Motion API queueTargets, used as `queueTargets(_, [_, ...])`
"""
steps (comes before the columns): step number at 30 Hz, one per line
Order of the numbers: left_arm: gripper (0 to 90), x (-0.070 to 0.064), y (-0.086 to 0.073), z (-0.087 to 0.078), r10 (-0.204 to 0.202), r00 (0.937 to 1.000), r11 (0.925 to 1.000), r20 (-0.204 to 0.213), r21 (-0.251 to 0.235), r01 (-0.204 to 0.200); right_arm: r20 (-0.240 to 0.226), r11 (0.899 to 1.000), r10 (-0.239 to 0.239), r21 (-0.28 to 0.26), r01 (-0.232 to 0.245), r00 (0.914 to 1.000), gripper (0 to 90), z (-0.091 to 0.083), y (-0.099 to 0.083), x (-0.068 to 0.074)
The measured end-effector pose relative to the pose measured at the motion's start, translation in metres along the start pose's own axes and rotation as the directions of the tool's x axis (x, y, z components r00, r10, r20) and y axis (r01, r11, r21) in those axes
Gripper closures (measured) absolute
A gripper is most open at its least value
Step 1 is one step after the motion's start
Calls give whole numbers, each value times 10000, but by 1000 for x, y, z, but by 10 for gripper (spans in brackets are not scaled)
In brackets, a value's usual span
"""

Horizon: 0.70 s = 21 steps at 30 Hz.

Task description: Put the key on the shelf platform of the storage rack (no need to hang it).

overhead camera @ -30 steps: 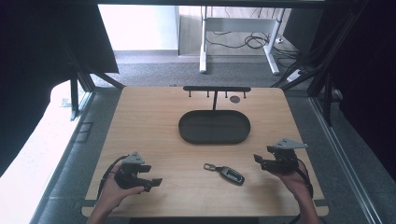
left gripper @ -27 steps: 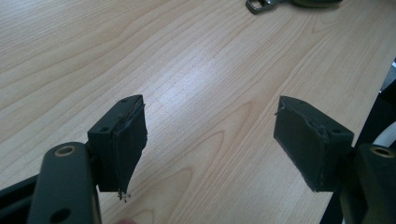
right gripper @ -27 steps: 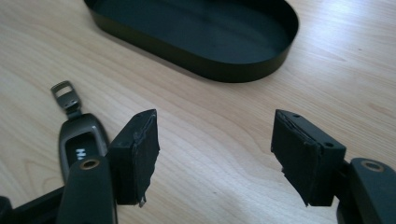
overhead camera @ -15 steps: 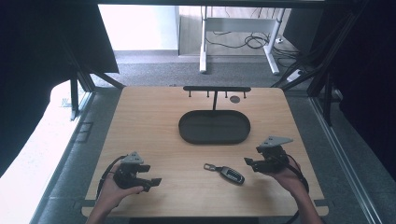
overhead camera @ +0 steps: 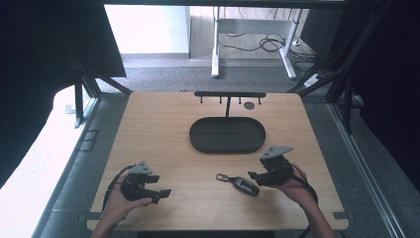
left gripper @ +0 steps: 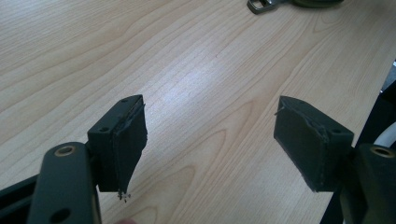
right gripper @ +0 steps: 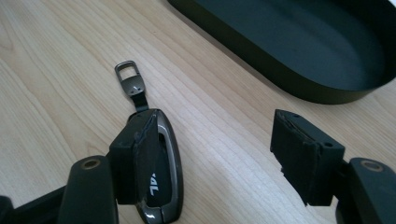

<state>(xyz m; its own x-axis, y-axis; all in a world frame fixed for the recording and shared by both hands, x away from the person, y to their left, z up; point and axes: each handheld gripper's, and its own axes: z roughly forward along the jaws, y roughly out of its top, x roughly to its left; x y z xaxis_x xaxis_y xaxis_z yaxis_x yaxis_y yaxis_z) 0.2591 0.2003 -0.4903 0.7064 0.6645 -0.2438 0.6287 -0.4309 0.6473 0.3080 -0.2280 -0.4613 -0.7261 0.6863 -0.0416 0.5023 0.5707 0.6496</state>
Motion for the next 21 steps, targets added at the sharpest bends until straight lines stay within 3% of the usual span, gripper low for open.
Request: queueTargets(21, [260,0,0,5,9,10000,9998,37,188,-10,-693,9961,-560,649,606,9960,337,18,9,15])
